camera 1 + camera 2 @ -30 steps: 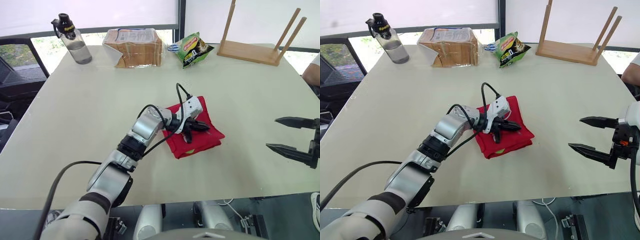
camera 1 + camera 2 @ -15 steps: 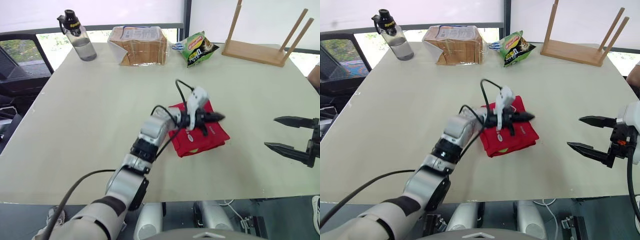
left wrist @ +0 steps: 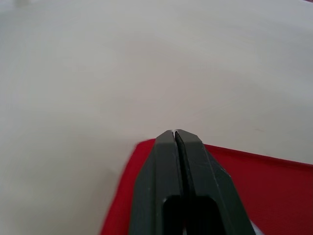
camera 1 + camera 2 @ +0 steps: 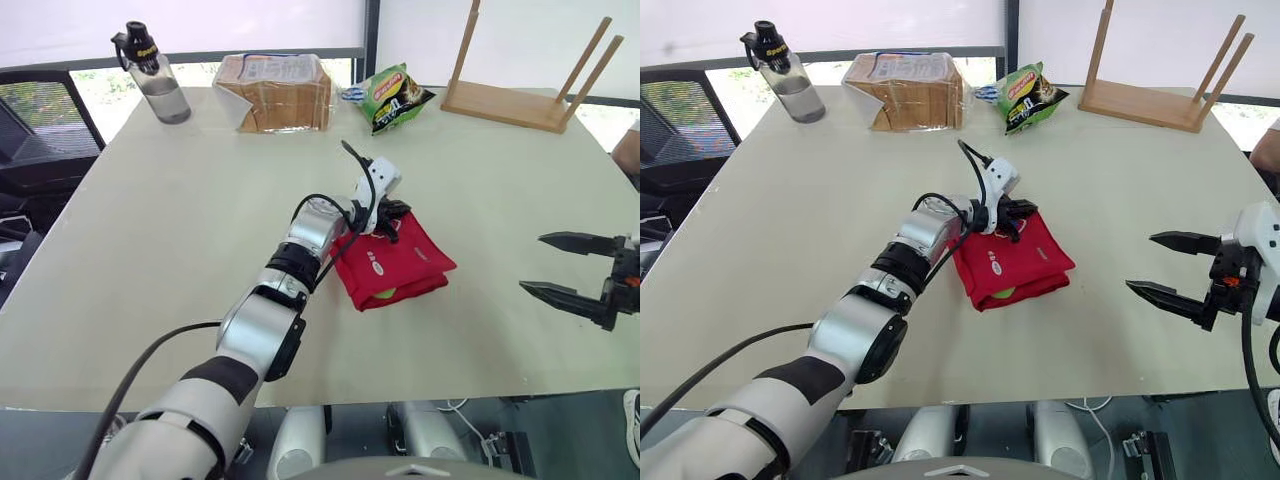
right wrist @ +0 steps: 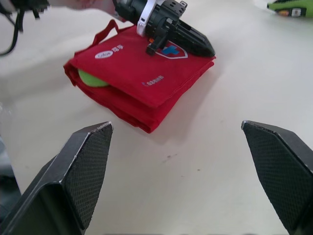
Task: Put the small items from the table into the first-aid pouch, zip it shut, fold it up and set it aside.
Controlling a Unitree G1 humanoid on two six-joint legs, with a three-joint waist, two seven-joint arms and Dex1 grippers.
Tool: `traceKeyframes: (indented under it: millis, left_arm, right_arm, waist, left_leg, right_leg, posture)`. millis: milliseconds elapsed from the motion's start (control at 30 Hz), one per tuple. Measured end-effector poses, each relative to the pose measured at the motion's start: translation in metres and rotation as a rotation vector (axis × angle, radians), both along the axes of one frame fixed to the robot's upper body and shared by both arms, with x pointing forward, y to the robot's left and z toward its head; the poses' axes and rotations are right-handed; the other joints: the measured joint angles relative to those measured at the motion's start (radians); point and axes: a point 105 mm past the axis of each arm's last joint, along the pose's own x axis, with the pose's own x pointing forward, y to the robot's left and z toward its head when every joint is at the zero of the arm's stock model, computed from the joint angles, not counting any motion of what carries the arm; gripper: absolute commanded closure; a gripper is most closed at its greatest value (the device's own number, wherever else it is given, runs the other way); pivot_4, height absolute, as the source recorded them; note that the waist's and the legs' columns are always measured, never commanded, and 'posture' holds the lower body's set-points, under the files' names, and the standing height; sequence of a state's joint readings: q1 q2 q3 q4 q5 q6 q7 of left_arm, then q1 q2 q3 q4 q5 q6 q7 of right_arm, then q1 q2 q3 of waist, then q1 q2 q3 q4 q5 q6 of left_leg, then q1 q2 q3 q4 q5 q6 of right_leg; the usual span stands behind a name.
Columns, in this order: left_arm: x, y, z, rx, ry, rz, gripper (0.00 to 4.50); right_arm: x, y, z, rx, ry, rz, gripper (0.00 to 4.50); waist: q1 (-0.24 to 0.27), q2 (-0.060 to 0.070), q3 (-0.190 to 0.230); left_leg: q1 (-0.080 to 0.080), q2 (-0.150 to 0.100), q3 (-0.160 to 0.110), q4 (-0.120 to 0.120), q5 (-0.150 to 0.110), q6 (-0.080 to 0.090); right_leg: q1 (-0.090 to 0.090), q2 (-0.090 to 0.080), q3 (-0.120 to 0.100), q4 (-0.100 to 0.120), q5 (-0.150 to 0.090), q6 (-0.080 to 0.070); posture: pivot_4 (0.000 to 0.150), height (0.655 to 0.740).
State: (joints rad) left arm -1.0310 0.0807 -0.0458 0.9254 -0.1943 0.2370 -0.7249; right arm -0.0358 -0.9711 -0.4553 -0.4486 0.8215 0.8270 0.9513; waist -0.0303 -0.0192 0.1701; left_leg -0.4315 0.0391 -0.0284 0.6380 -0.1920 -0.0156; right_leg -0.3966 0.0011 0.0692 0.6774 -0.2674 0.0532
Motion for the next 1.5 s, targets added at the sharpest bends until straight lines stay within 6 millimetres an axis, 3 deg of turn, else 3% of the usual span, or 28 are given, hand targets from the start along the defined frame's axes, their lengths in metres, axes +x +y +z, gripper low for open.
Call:
traceKeyframes:
  millis: [33,67,100,133,167,200,333,367,400,533,800,900,933,1067,1133,1200,1267,1500]
  left_arm:
    - [-0.001,0.002,0.002,-0.03,0.0,-0.005,3.88]
    - [-0.017,0.027,0.018,-0.167,-0.042,-0.067,3.27]
    - [-0.019,0.029,0.019,-0.171,-0.042,-0.073,3.14]
    - [-0.022,0.036,0.019,-0.171,-0.047,-0.075,2.72]
    - [-0.04,0.069,0.023,-0.164,-0.088,-0.082,2.33]
    - [-0.057,0.088,0.023,-0.156,-0.095,-0.099,1.87]
    - [-0.104,0.126,0.038,-0.13,-0.124,-0.144,0.05]
    - [-0.112,0.13,0.042,-0.128,-0.132,-0.152,0.05]
    - [-0.133,0.14,0.044,-0.116,-0.13,-0.176,0.05]
    - [-0.162,0.153,0.043,-0.133,-0.073,-0.188,0.05]
    - [-0.184,0.16,0.059,-0.119,-0.108,-0.182,0.05]
    - [-0.184,0.159,0.06,-0.12,-0.113,-0.178,0.0]
    - [-0.185,0.158,0.061,-0.119,-0.114,-0.18,0.0]
    - [-0.187,0.148,0.066,-0.129,-0.134,-0.209,0.0]
    - [-0.186,0.148,0.066,-0.13,-0.133,-0.204,0.0]
    - [-0.185,0.146,0.064,-0.134,-0.125,-0.195,0.0]
    - [-0.182,0.14,0.067,-0.165,-0.127,-0.19,0.0]
    - [-0.17,0.118,0.082,-0.245,-0.167,-0.177,0.0]
  right_arm:
    - [0.003,0.003,0.001,0.015,0.003,-0.003,0.0]
    - [0.027,0.02,-0.002,0.115,0.078,-0.028,0.0]
    - [0.028,0.02,-0.005,0.113,0.094,-0.036,0.0]
    - [0.032,0.023,-0.009,0.116,0.124,-0.041,0.0]
    - [0.052,0.04,-0.013,0.16,0.183,-0.042,0.0]
    - [0.067,0.044,-0.019,0.171,0.237,-0.083,0.0]
    - [0.099,0.058,-0.043,0.175,0.4,-0.159,0.0]
    - [0.103,0.062,-0.045,0.176,0.419,-0.157,0.0]
    - [0.11,0.073,-0.048,0.18,0.467,-0.131,0.0]
    - [0.118,0.086,-0.059,0.173,0.564,-0.092,0.0]
    - [0.107,0.1,-0.069,0.188,0.72,0.055,0.0]
    - [0.098,0.106,-0.071,0.217,0.799,0.114,0.77]
    - [0.096,0.107,-0.071,0.222,0.816,0.124,1.36]
    - [0.096,0.112,-0.06,0.345,0.842,0.122,2.75]
    - [0.099,0.109,-0.054,0.38,0.826,0.103,2.97]
    - [0.104,0.092,-0.038,0.492,0.742,0.032,3.89]
    - [0.104,0.067,-0.029,0.619,0.656,-0.081,4.43]
    - [0.096,0.002,-0.019,0.984,0.375,-0.529,4.43]
  waist:
    - [-0.002,0.0,0.0]
    - [-0.024,-0.002,0.004]
    - [-0.022,-0.002,0.004]
    - [-0.021,-0.001,0.004]
    - [-0.049,-0.003,0.005]
    - [-0.056,0.0,0.006]
    - [-0.027,0.003,0.008]
    - [-0.019,0.003,0.009]
    - [-0.014,0.003,0.009]
    - [0.006,0.002,0.01]
    - [-0.002,0.002,0.01]
    - [-0.011,0.002,0.01]
    - [-0.011,0.002,0.01]
    - [-0.014,0.002,0.01]
    - [-0.013,0.002,0.01]
    - [-0.004,0.002,0.01]
    - [0.012,0.002,0.01]
    - [0.004,0.003,0.01]
  left_leg:
    - [0.0,0.0,0.0,0.0,0.0,0.0]
    - [0.001,0.001,0.001,-0.003,0.0,-0.001]
    - [0.0,0.0,-0.001,-0.003,0.0,-0.001]
    - [0.001,0.0,-0.001,-0.003,0.0,-0.001]
    - [0.002,0.003,0.001,-0.004,0.0,-0.001]
    - [0.002,0.001,-0.003,-0.005,0.0,-0.001]
    - [-0.001,0.0,-0.005,-0.004,0.0,-0.001]
    - [-0.002,0.0,-0.005,-0.004,0.0,-0.001]
    - [-0.002,0.0,-0.003,-0.004,0.0,-0.001]
    - [-0.002,-0.002,-0.003,-0.002,0.0,0.0]
    - [0.0,0.0,-0.003,-0.002,0.0,0.0]
    - [0.0,0.0,-0.003,-0.002,0.0,0.0]
    - [-0.001,0.0,-0.003,-0.002,0.0,0.0]
    - [-0.001,0.0,-0.003,-0.002,0.0,0.0]
    - [-0.001,0.0,-0.003,-0.002,0.0,0.0]
    - [-0.002,-0.001,-0.004,-0.002,0.0,0.0]
    - [-0.003,-0.001,-0.004,-0.002,0.0,0.0]
    - [-0.001,-0.001,-0.004,-0.002,0.0,0.0]
  right_leg:
    - [0.0,0.0,0.0,0.0,0.0,0.0]
    - [-0.001,0.001,0.003,0.001,0.003,-0.005]
    - [-0.002,0.001,0.002,0.001,0.003,-0.005]
    - [-0.002,0.0,0.001,0.002,0.003,-0.005]
    - [-0.004,0.003,0.006,0.002,0.003,-0.005]
    - [-0.005,0.003,0.007,0.003,0.004,-0.007]
    - [-0.007,0.002,0.003,0.003,0.004,-0.007]
    - [-0.007,0.001,0.002,0.003,0.004,-0.007]
    - [-0.007,0.0,0.004,0.001,0.004,-0.007]
    - [-0.005,-0.002,0.002,0.0,0.003,-0.005]
    - [-0.005,0.0,0.002,0.001,0.003,-0.006]
    - [-0.005,0.0,0.002,0.001,0.003,-0.006]
    - [-0.005,0.0,0.002,0.001,0.003,-0.006]
    - [-0.005,0.0,0.002,0.001,0.003,-0.006]
    - [-0.005,0.0,0.002,0.001,0.003,-0.006]
    - [-0.005,0.0,0.002,0.001,0.003,-0.006]
    - [-0.005,-0.001,0.001,0.0,0.003,-0.005]
    - [-0.005,0.0,0.002,0.002,0.003,-0.005]
  posture:
    - [0.15,0.74]
    - [0.15,0.74]
    - [0.15,0.74]
    - [0.15,0.74]
    - [0.15,0.74]
    - [0.15,0.74]
    - [0.15,0.74]
    - [0.15,0.74]
    - [0.15,0.74]
    - [0.15,0.74]
    - [0.15,0.74]
    - [0.15,0.74]
    - [0.15,0.74]
    - [0.15,0.74]
    - [0.15,0.74]
    - [0.15,0.74]
    - [0.15,0.74]
    - [0.15,0.74]
